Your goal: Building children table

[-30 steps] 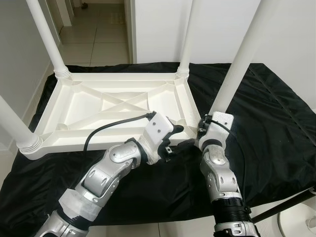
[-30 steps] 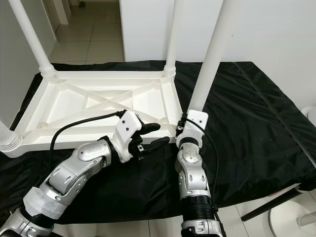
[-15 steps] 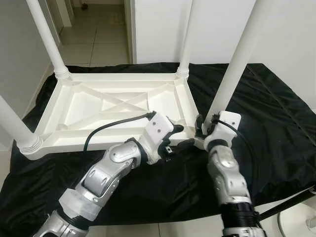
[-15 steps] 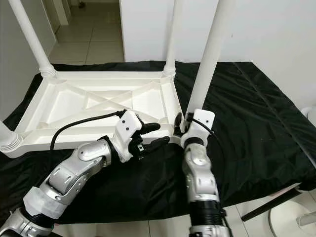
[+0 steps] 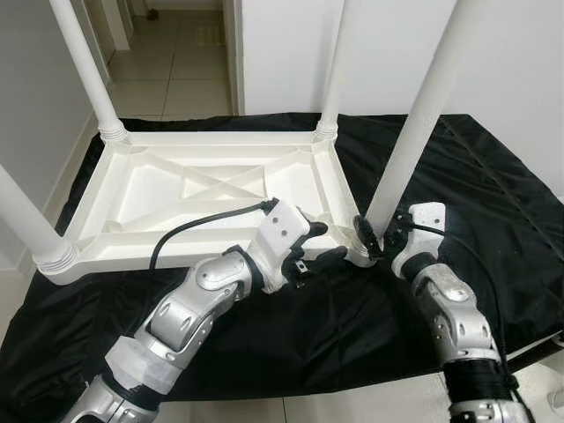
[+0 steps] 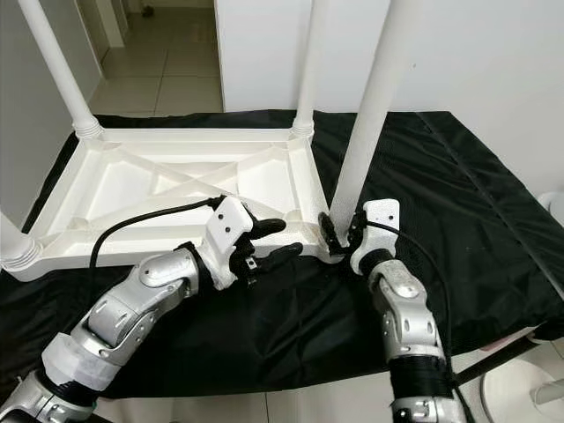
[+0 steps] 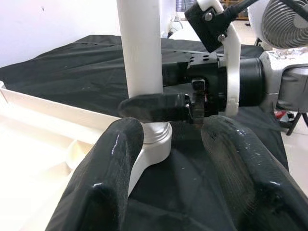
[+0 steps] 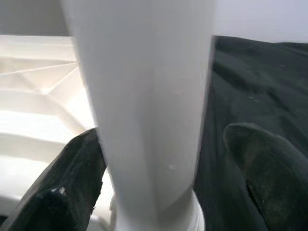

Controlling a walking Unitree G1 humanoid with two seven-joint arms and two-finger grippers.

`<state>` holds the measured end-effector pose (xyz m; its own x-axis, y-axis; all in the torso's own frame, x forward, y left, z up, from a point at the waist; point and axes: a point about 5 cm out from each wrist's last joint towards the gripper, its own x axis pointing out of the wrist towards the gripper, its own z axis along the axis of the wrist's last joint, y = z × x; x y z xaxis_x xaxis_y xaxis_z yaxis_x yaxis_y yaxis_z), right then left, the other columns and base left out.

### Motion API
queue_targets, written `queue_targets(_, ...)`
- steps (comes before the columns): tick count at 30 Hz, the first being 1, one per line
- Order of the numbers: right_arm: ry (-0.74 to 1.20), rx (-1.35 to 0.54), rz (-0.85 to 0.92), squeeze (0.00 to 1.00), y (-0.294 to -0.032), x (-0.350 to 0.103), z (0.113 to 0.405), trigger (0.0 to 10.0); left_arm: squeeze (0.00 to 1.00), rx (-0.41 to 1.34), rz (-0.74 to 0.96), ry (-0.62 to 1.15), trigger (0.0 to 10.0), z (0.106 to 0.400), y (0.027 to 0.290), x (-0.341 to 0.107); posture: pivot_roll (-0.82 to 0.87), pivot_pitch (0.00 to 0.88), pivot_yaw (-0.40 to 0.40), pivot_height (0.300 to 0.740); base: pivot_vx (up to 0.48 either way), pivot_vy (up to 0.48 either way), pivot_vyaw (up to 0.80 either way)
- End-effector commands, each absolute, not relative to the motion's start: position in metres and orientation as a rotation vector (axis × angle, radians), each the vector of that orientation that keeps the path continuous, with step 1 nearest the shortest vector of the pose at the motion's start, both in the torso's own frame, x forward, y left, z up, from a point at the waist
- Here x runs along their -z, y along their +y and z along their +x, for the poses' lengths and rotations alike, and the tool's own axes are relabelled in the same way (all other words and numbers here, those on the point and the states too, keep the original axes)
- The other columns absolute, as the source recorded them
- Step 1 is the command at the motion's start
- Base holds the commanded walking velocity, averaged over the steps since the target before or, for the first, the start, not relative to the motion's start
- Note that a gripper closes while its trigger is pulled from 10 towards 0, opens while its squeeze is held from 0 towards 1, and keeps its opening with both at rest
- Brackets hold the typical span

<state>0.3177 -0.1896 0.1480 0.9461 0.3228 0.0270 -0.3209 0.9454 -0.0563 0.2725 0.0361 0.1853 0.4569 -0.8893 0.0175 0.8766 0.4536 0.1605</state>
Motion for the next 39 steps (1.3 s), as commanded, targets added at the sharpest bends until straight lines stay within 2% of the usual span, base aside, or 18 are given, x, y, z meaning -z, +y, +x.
queue_targets(1,-0.032,-0.393,-0.071,0.0,-0.186,-0.148,0.321,10.0,0.0,1.18,0.156,-0.093,10.0,0.271,0.034,-0.184,-0.07,0.0,0.0,0.74,0.0,0.0,0.0)
queue_targets(12,0.047,-0.598,-0.157,0.0,-0.178,-0.145,0.345,10.0,0.0,1.171,0.158,-0.107,10.0,0.272,0.033,-0.186,-0.05,0.0,-0.013,0.74,0.0,0.0,0.0)
queue_targets(13,0.061,-0.618,-0.172,0.0,-0.178,-0.144,0.346,8.0,0.0,1.167,0.158,-0.109,10.0,0.272,0.033,-0.187,-0.05,0.0,-0.015,0.74,0.0,0.0,0.0)
queue_targets(14,0.074,-0.634,-0.178,0.0,-0.177,-0.142,0.347,3.8,0.0,1.164,0.157,-0.111,10.0,0.272,0.034,-0.187,-0.05,0.0,-0.019,0.74,0.0,0.0,0.0)
queue_targets(15,0.081,-0.643,-0.182,0.0,-0.177,-0.141,0.348,3.8,0.0,1.162,0.157,-0.112,10.0,0.273,0.034,-0.188,-0.05,0.0,-0.019,0.74,0.0,0.0,0.0)
queue_targets(16,0.094,-0.653,-0.183,0.0,-0.177,-0.139,0.348,0.0,0.0,1.16,0.157,-0.112,10.0,0.272,0.034,-0.188,-0.05,0.0,-0.022,0.74,0.0,0.0,0.0)
queue_targets(28,0.135,-0.663,-0.171,0.0,-0.185,-0.129,0.346,0.0,0.0,1.154,0.153,-0.112,10.0,0.272,0.034,-0.187,-0.05,0.0,-0.023,0.74,0.0,0.0,0.0)
queue_targets(29,0.133,-0.643,-0.169,0.0,-0.187,-0.128,0.346,4.4,0.0,1.156,0.153,-0.112,10.0,0.272,0.034,-0.187,-0.05,0.0,-0.023,0.74,0.0,0.0,0.0)
queue_targets(30,0.131,-0.621,-0.161,0.0,-0.189,-0.128,0.346,10.0,0.0,1.157,0.153,-0.112,10.0,0.272,0.034,-0.187,-0.05,0.0,-0.02,0.74,0.0,0.0,0.0)
queue_targets(39,0.117,-0.485,-0.163,0.0,-0.196,-0.128,0.346,10.0,0.0,1.155,0.163,-0.115,10.0,0.272,0.032,-0.185,-0.06,0.0,-0.017,0.74,0.0,0.0,0.0)
